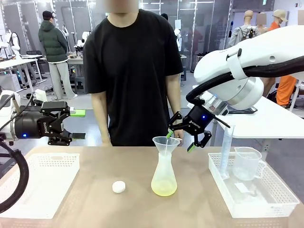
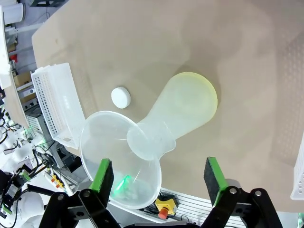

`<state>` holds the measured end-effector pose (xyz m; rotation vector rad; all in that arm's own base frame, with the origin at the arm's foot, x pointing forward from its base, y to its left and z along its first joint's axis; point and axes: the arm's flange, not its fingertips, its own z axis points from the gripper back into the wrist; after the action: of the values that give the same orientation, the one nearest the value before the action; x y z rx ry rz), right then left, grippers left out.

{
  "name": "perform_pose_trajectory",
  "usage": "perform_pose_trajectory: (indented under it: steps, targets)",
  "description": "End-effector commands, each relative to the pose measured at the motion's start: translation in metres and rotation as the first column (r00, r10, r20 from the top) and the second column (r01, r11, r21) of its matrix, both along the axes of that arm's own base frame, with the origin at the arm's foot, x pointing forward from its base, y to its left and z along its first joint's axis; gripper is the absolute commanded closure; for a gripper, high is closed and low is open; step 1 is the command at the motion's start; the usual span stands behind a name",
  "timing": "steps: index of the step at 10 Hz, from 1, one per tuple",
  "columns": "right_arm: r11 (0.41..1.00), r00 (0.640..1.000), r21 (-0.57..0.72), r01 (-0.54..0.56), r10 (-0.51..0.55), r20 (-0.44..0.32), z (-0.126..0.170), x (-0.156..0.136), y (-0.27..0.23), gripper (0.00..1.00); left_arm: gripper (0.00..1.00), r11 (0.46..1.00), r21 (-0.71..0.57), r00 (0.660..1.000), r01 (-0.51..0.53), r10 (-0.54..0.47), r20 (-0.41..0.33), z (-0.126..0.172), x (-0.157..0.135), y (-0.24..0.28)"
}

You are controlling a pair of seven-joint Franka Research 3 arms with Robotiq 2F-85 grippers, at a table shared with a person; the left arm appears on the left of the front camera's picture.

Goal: Prepare the solutions needed for the experiment.
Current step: Once the solution is in the Big flask , pick up the Plastic Funnel and place it back into the right Organizing basket.

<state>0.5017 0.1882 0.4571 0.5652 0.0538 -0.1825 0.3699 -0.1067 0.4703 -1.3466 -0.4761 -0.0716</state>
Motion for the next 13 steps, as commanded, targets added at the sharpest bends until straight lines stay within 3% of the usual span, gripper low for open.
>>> perform_pose_trajectory:
  steps: [1,3,4,5,6,7,8,9,10,11,12,13]
  targets:
    - [1.0,1.0,0.008,-0.002,0.003,-0.003,-0.0035,0.0,0.004,0.14,0.0,1.0,0.001,1.0,0.009,-0.009,-0.003,0.0026,-0.0022,0.0022]
    - [1.0,1.0,0.004,-0.005,0.005,-0.019,-0.0033,-0.0003,0.0066,0.33,0.0,1.0,0.001,1.0,0.009,-0.009,-0.003,0.0026,-0.0022,0.0022]
    - [1.0,1.0,0.004,-0.012,0.012,-0.026,-0.0033,-0.0009,0.0083,0.24,0.0,1.0,0.001,1.0,0.009,-0.009,-0.003,0.0026,-0.0022,0.0022]
    - [1.0,0.999,0.006,-0.015,0.016,-0.033,-0.0029,-0.0011,0.0095,0.52,0.0,1.0,0.001,1.0,0.009,-0.009,-0.003,0.0026,-0.0022,0.0022]
    - [1.0,0.999,0.008,-0.014,0.014,-0.036,-0.0035,-0.0006,0.0109,0.43,0.0,1.0,0.001,1.0,0.009,-0.009,-0.003,0.0026,-0.0022,0.0022]
    - [1.0,0.999,0.006,-0.014,0.014,-0.043,-0.0038,0.0002,0.0115,0.71,0.0,1.0,0.001,1.0,0.009,-0.009,-0.003,0.0026,-0.0022,0.0022]
    - [1.0,0.999,0.007,-0.013,0.013,-0.044,-0.0033,0.0004,0.0115,0.62,0.0,1.0,0.001,1.0,0.009,-0.009,-0.003,0.0026,-0.0022,0.0022]
    - [1.0,0.999,0.008,-0.012,0.013,-0.044,-0.0029,-0.0002,0.0114,0.9,0.0,1.0,0.001,1.0,0.009,-0.009,-0.003,0.0026,-0.0022,0.0022]
    - [1.0,0.999,0.009,-0.014,0.015,-0.049,-0.0037,-0.0005,0.0114,0.82,0.0,1.0,0.001,1.0,0.009,-0.009,-0.003,0.0026,-0.0022,0.0022]
    - [1.0,0.999,0.01,-0.013,0.013,-0.051,-0.004,-0.001,0.0114,1.0,0.0,1.0,0.001,1.0,0.009,-0.009,-0.003,0.0026,-0.0022,0.0022]
    - [1.0,0.999,0.013,-0.013,0.014,-0.051,-0.0045,-0.0014,0.0122,0.87,0.0,1.0,0.001,1.0,0.009,-0.009,-0.003,0.0026,-0.0022,0.0022]
    - [1.0,0.999,0.014,-0.012,0.013,-0.052,-0.0046,-0.0016,0.0123,1.0,0.0,1.0,0.001,1.0,0.009,-0.009,-0.003,0.0026,-0.0022,0.0022]
